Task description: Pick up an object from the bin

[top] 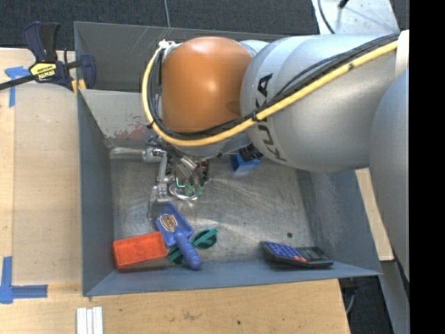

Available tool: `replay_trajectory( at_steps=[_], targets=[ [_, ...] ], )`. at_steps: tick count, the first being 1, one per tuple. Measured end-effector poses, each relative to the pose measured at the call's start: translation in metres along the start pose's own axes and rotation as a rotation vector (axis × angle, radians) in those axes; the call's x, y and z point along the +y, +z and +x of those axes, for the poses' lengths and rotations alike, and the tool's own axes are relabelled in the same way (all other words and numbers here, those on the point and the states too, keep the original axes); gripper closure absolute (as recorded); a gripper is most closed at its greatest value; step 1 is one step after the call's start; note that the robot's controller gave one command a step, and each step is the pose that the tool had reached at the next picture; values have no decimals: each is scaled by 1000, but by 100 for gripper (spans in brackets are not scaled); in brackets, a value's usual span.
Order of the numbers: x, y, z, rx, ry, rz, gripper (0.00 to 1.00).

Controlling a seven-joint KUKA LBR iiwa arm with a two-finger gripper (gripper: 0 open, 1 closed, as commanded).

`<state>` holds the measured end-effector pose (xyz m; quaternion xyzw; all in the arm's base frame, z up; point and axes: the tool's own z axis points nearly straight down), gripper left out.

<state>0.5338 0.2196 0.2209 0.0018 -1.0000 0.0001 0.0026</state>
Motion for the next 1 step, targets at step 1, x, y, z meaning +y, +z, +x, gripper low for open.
replay_trajectory(
  at_steps=[1],
  targets=[
    [-1, -4, -2, -8, 3, -2, 0]
  ],
)
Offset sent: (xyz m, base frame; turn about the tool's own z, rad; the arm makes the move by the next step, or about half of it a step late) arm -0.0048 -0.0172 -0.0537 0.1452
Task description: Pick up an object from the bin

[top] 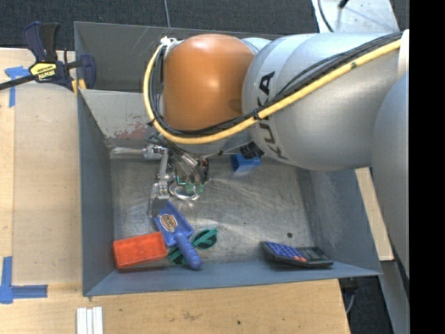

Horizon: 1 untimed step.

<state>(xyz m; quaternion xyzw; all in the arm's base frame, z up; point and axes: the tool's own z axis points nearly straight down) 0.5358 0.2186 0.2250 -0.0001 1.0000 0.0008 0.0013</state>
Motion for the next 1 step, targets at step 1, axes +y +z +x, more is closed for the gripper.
replay_trajectory(
  at_steps=[1],
  targets=[
    [-9, 32, 3, -2, 80, 0, 0]
  ],
)
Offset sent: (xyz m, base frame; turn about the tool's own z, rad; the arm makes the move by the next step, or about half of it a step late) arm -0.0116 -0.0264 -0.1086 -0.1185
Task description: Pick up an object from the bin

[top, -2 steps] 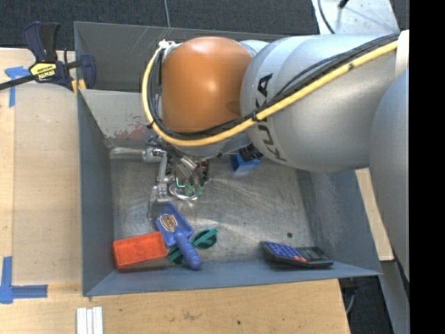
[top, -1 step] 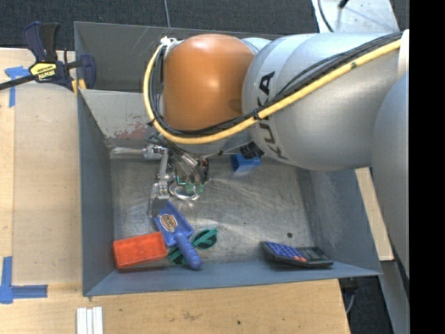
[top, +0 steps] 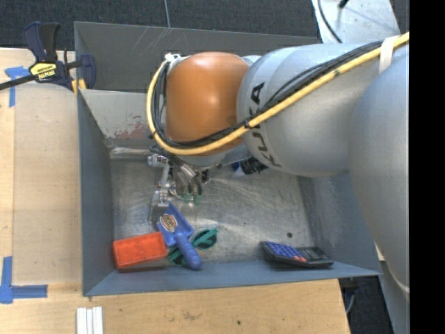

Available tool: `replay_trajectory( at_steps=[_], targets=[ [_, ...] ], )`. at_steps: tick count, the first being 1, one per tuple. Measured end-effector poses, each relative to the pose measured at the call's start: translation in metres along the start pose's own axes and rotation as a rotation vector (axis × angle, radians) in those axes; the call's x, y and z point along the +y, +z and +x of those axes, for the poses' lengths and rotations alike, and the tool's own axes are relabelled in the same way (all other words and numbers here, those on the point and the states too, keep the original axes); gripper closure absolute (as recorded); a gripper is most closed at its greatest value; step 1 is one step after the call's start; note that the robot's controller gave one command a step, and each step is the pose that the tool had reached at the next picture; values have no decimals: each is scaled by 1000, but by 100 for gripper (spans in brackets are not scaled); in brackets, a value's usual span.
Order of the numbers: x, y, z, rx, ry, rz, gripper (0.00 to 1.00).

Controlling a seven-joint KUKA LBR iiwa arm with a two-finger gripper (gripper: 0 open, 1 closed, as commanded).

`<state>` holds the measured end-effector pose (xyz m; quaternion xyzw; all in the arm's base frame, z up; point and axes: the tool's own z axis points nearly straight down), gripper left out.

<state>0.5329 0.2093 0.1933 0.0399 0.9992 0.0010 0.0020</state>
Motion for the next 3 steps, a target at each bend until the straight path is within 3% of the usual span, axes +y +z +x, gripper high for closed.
replay_trajectory(
  at_steps=[1, 2, 3],
  targets=[
    [-10, 47, 4, 1, -110, 1, 0],
    [-26, 83, -1, 11, -205, 1, 0],
    [-38, 92, -12, -6, -269, 1, 0]
  ],
)
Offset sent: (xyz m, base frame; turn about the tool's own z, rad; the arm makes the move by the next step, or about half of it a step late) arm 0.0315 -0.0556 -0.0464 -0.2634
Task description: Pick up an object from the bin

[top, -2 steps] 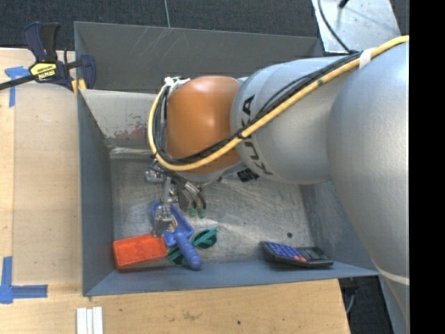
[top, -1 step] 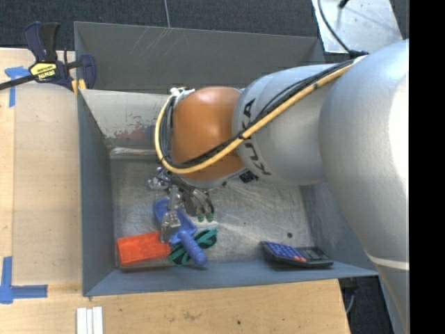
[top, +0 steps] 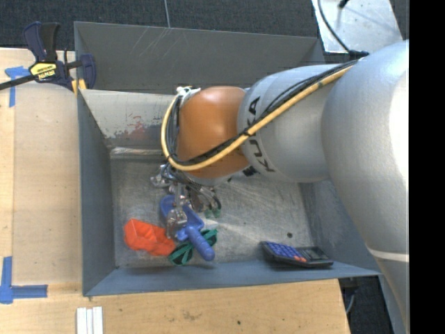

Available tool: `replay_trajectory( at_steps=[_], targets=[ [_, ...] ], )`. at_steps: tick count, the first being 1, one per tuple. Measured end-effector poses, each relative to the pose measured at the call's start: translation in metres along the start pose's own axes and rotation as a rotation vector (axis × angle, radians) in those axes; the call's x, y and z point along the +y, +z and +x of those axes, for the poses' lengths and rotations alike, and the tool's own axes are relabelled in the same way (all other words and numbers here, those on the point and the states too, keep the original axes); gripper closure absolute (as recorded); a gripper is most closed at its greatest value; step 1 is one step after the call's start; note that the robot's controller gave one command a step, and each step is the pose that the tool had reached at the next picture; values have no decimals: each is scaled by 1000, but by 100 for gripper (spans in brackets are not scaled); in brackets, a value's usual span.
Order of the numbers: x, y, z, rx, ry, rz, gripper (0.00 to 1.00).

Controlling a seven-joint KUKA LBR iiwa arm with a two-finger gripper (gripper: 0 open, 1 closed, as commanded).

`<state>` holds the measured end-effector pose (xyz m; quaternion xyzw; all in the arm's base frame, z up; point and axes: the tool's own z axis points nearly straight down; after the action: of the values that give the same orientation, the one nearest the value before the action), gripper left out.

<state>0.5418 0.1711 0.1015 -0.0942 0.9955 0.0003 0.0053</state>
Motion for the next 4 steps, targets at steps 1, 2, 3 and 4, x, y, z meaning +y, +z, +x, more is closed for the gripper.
replay_trajectory(
  at_steps=[1, 2, 3, 4],
  targets=[
    [12, 19, 16, 7, 76, 0, 0],
    [-18, 21, 56, -2, 2, -10, 100],
    [-19, 21, 56, -1, 2, -10, 100],
    [-11, -123, 27, 7, 27, -1, 100]
  ],
)
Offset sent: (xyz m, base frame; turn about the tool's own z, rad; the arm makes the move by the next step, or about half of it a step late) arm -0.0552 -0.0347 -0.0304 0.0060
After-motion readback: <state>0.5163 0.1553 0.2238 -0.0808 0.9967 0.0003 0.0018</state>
